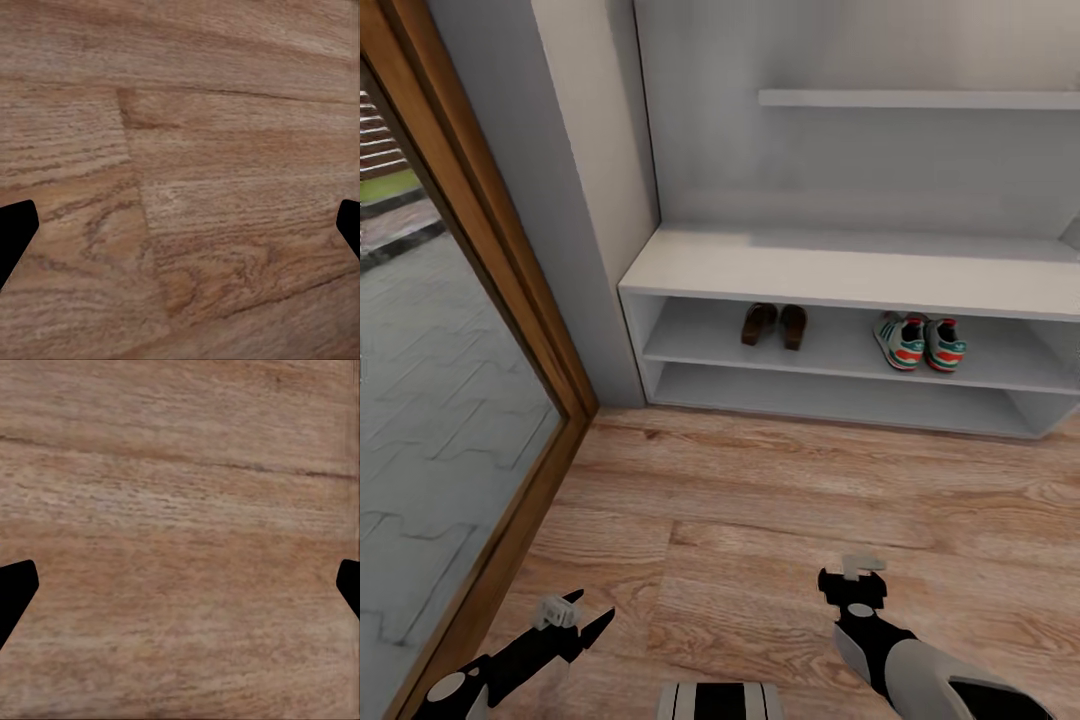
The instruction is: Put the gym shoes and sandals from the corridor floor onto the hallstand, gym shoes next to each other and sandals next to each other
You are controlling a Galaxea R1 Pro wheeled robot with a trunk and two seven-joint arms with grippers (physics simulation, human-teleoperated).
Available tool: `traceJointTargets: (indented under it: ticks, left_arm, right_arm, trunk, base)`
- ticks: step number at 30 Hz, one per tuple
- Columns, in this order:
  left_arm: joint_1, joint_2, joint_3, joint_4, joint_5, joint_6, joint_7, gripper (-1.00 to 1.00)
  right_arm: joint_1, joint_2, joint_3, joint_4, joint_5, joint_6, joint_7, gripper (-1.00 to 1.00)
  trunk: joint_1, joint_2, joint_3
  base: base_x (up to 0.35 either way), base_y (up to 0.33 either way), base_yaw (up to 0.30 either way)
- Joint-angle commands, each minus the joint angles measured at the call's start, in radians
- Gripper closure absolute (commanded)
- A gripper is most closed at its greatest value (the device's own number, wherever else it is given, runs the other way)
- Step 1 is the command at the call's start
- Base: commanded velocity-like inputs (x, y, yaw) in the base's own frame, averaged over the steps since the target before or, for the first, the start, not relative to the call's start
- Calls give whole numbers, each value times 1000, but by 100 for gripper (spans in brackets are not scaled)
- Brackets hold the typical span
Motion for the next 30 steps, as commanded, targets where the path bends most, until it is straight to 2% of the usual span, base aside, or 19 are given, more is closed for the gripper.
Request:
traceJointTargets:
  ticks: [1,6,7,8,10,14,19,28,29,30]
  left_arm:
    - [-1,-1,5,0,-5,-4,-5,-100]
    - [-1,-1,4,0,-5,-4,-5,-100]
    - [-1,-1,4,0,-5,-4,-5,-100]
    - [-1,-1,4,0,-5,-3,-5,-100]
    - [-1,-1,4,0,-5,-3,-5,-100]
    - [-1,0,5,0,-5,-2,-5,-100]
    - [-1,0,6,2,-6,-2,-3,-100]
    - [-1,0,7,7,-7,-3,1,-100]
    - [-1,0,7,10,-7,-4,1,-100]
    - [-1,0,8,10,-7,-4,1,-100]
  right_arm:
    - [6,-13,-7,2,13,-8,11,-100]
    - [32,-74,-7,4,15,-27,79,-100]
    - [32,-74,-7,4,15,-27,79,-100]
    - [43,-92,-8,5,14,-33,108,-100]
    - [49,-100,-8,5,14,-37,123,-100]
    - [82,-126,-9,5,14,-64,194,-100]
    - [109,-134,-10,5,13,-101,240,-100]
    - [171,-138,-10,5,14,-156,264,-100]
    - [214,-139,-10,5,15,-211,266,-100]
    - [222,-139,-10,5,15,-223,266,-100]
  trunk:
    - [-1,0,3]
    - [-3,1,23]
    - [-3,1,27]
    - [-4,2,30]
    - [-5,2,38]
    - [-6,3,54]
    - [-9,4,73]
    - [-43,66,101]
    - [-47,73,104]
    - [-50,80,108]
  base:
    - [0,0,0]
    - [0,0,0]
    - [0,0,0]
    - [0,0,0]
    - [0,0,0]
    - [0,0,0]
    - [0,0,0]
    - [0,0,0]
    - [0,0,0]
    - [0,0,0]
